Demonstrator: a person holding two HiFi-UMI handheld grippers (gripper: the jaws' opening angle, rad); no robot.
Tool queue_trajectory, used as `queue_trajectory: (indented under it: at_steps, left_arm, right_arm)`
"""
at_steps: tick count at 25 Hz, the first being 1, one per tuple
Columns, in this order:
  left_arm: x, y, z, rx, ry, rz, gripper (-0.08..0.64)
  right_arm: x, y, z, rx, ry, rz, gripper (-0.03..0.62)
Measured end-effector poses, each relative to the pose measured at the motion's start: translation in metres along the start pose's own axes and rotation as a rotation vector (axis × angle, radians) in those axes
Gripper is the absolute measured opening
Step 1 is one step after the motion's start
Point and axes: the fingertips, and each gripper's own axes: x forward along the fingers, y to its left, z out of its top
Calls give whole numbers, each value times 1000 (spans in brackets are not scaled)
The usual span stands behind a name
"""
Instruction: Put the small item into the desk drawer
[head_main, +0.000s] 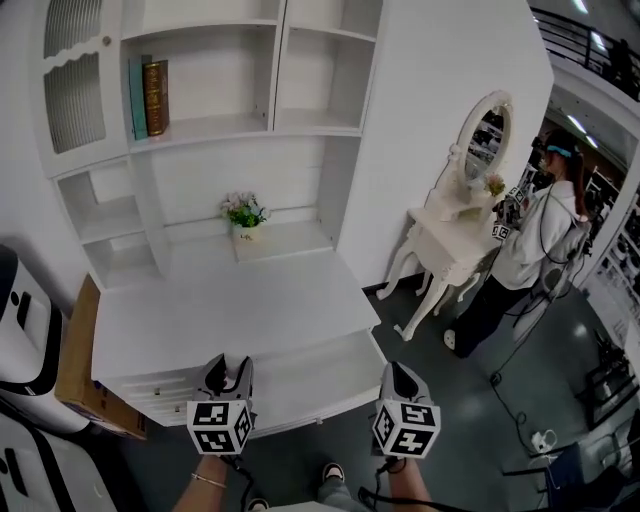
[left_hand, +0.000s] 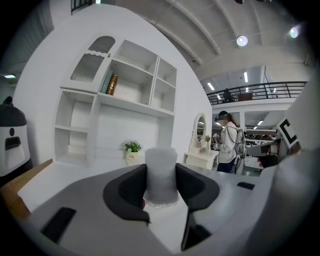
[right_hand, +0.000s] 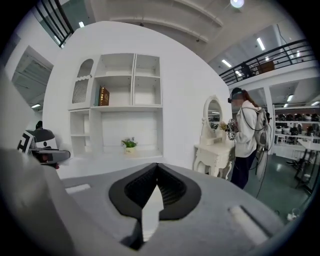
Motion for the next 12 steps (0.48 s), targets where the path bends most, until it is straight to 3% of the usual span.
queue_trajectory:
  at_steps: [12]
  left_arm:
    - [26,-29,5,-32,-7,246,164]
  right_arm:
    - [98,-41,25,-36,31,239,5]
